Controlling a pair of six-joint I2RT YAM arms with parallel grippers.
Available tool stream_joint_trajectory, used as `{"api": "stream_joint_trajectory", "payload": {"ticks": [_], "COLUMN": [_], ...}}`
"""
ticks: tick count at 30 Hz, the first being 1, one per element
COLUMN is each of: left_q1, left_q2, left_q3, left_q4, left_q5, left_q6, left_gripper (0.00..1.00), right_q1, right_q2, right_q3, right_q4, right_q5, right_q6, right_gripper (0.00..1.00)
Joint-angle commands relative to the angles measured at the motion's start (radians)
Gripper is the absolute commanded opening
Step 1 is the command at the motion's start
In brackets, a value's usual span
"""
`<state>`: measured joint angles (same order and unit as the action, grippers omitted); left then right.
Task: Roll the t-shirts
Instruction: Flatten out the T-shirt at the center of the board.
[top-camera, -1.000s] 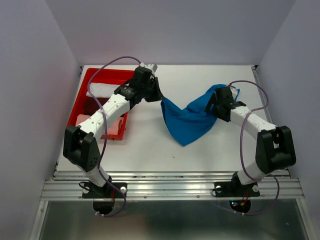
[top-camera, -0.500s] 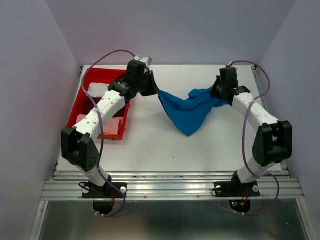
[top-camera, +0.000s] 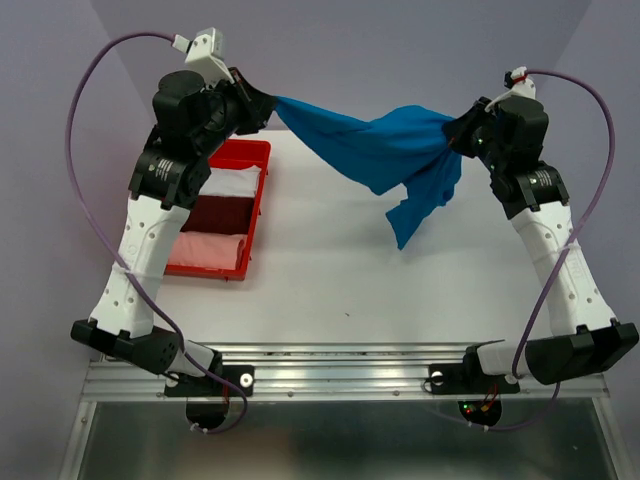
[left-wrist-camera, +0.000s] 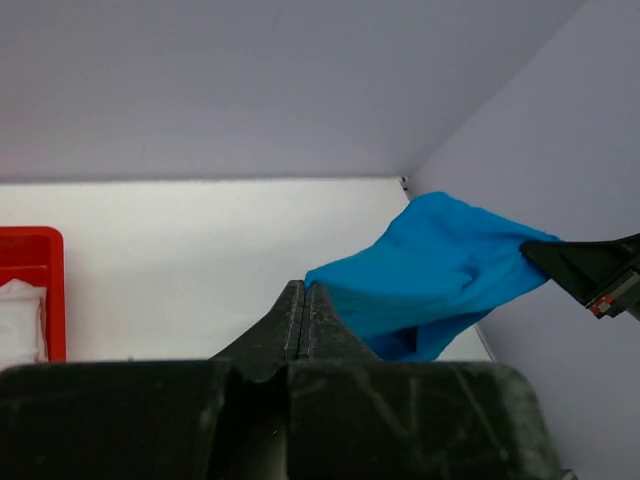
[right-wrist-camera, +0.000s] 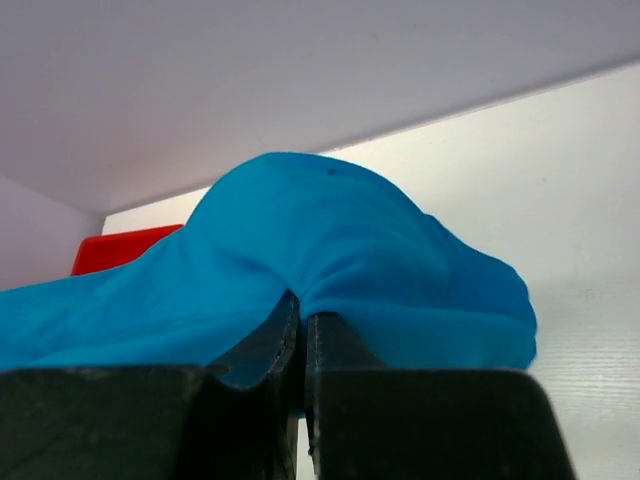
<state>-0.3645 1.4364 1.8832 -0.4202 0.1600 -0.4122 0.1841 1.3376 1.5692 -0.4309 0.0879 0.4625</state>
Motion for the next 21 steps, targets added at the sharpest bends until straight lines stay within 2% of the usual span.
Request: {"api": "stream_joint_trajectory", "payload": {"ticks": [1,6,11,15,19,21], "left_q1": [0.006,0.004,0.006,0.004,0.004,0.006], "left_q2": [-0.066,-0.114,-0.122,-0.033,0.114,0.232], "left_q3": [0.047,0.07,0.059,0.028,0.016,0.06], "left_q4": [0.05,0.074,0.093,0.115,0.169,0.175], "left_q5": [-0.014,-0.016,-0.01,-0.013,-0.013,-0.016], "left_q6": [0.026,0.023,0.013,0.007,0.012,0.021], "left_gripper": [0.0,0.0,0.0,0.0,0.0,0.0], "right_q1": [-0.006,-0.006,-0.006,-0.006,-0.006,-0.006], "right_q2": [-0.067,-0.138,-0.216,-0.196,-0.042,0.026], "right_q3": [0.069,0.147,0.14,0.066,-0.017,-0.038], "right_q4": [-0.025,-0.115,-0.178,-0.187,-0.14,-0.117], "right_q5": [-0.117,-0.119,-0.109,-0.093,0.019,0.064], "right_q6": [-0.036,-0.073,-0.091,-0.108,-0.156,-0.18], "right_gripper": [0.02,0.03,0.07,0.09,0.08,0.09]}}
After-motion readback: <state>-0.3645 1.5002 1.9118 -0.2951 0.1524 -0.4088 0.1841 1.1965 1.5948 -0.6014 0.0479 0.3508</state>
